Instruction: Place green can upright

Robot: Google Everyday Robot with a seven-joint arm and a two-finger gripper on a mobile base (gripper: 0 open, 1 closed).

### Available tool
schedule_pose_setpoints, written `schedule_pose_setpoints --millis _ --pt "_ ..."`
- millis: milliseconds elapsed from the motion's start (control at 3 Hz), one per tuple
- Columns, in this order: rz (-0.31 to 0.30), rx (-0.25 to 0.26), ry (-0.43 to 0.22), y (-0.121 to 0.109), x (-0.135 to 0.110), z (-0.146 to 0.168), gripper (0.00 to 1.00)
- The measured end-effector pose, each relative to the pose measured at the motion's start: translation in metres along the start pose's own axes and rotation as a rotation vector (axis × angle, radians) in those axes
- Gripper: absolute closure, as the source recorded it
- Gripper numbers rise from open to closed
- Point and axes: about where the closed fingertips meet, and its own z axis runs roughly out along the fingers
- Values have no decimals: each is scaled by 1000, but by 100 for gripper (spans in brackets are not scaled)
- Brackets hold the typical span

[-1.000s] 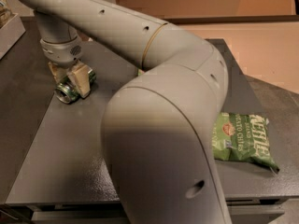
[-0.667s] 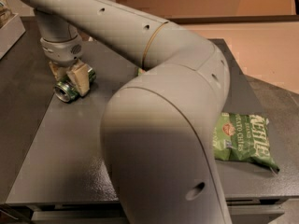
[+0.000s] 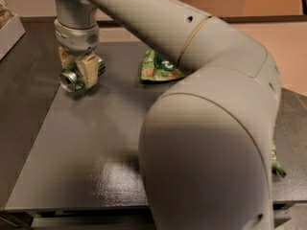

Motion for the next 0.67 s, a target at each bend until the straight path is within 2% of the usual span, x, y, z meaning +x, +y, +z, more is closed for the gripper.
schedule_pose_setpoints --millis 667 --pt "101 228 -118 2 -8 -36 100"
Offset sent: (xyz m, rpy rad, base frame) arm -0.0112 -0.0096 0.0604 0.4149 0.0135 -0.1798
